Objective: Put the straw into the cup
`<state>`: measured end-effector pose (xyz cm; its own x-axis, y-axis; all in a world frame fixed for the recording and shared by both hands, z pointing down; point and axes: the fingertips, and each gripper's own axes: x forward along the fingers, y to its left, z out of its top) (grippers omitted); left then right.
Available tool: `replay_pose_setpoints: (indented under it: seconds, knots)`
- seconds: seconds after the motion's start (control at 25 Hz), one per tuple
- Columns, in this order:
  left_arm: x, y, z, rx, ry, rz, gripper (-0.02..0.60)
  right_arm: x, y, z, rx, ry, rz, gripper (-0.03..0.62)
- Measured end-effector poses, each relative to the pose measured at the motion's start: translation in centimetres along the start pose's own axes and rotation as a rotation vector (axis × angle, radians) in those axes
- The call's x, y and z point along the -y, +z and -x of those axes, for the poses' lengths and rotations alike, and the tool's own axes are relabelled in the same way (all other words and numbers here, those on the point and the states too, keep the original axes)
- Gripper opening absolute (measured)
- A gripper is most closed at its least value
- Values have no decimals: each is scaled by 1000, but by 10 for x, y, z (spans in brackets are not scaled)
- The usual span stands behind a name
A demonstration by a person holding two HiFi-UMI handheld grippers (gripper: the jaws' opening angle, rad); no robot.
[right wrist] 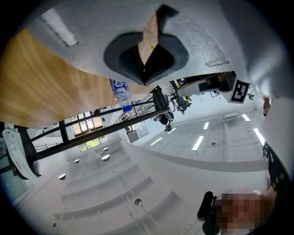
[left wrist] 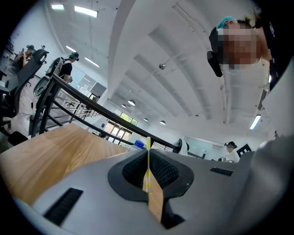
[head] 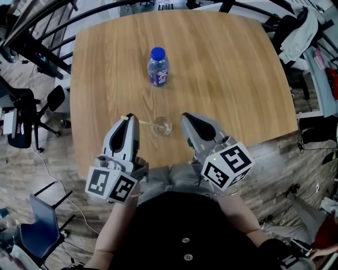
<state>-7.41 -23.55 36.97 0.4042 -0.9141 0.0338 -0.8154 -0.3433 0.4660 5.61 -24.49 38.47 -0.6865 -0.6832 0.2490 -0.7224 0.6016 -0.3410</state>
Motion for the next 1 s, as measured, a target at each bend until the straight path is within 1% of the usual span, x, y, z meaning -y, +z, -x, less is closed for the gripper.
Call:
replay_pose_setpoints:
  seconds: [0.16, 0.56, 1.0]
  knots:
    - [0, -11, -6, -13, -5, -12, 26, 3, -7, -1, -13, -4, -12, -2]
    - [-2, -36, -15, -49, -11, -2, 26, 11, -26, -6, -50, -5, -39, -2]
    - [0, -51, -16, -63, -37, -19, 28, 14, -40, -14, -76, 7, -56, -2]
